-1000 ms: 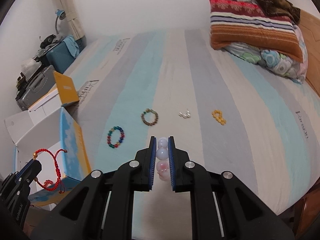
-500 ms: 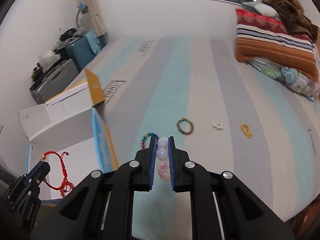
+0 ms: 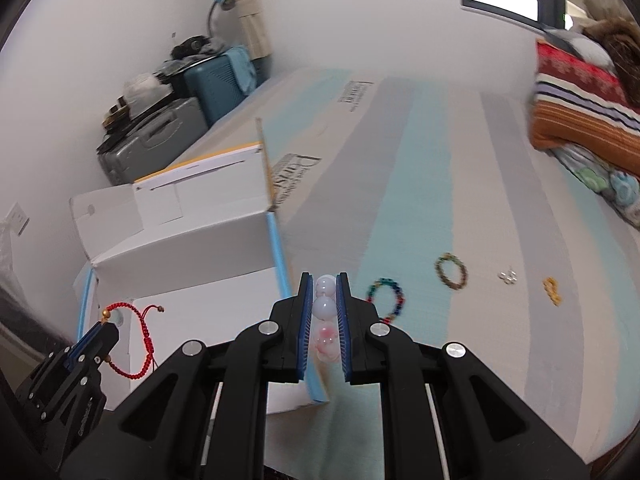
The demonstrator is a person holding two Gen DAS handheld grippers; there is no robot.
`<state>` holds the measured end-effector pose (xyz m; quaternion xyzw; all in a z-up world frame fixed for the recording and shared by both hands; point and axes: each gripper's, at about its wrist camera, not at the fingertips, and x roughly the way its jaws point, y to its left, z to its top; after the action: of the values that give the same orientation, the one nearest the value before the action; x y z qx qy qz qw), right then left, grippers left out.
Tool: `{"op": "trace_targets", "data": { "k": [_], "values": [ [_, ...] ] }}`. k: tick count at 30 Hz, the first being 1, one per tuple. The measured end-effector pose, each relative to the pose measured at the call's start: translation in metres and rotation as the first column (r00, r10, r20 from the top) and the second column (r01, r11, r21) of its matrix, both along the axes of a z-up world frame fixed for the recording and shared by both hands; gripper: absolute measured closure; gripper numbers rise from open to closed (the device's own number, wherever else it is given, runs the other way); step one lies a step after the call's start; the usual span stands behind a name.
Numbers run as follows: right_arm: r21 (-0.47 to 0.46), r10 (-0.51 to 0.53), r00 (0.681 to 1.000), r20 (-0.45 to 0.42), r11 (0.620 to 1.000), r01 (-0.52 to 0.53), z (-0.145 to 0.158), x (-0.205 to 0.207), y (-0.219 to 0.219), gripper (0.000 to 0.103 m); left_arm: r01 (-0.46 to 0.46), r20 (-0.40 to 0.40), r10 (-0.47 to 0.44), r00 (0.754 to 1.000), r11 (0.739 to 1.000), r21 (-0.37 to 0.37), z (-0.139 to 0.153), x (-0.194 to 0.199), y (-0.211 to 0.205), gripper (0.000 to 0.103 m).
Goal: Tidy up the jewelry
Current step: 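Carry both bracelets into the white box and open both tools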
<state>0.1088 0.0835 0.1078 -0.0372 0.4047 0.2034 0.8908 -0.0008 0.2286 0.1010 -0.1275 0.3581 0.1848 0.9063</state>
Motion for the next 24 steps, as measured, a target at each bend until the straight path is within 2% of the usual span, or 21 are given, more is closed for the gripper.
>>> {"op": "trace_targets", "data": {
  "k": [10, 24],
  "values": [
    [-0.020, 0.134, 0.991, -0.011, 0.991, -0.134, -0.018, -0.014, 0.055, 0.092, -0.106, -0.044, 0.105, 0.993, 0.994, -0.013, -0.016, -0.010, 0.049, 0.095],
    [-0.055, 0.213, 0.974, -0.073, 0.975, -0.217, -0.065, -0.016, 0.099, 0.092, -0.170, -0.126, 0.166, 0.978, 0.985, -0.022, -0.045, -0.011, 0.082, 0.095]
  ]
}}
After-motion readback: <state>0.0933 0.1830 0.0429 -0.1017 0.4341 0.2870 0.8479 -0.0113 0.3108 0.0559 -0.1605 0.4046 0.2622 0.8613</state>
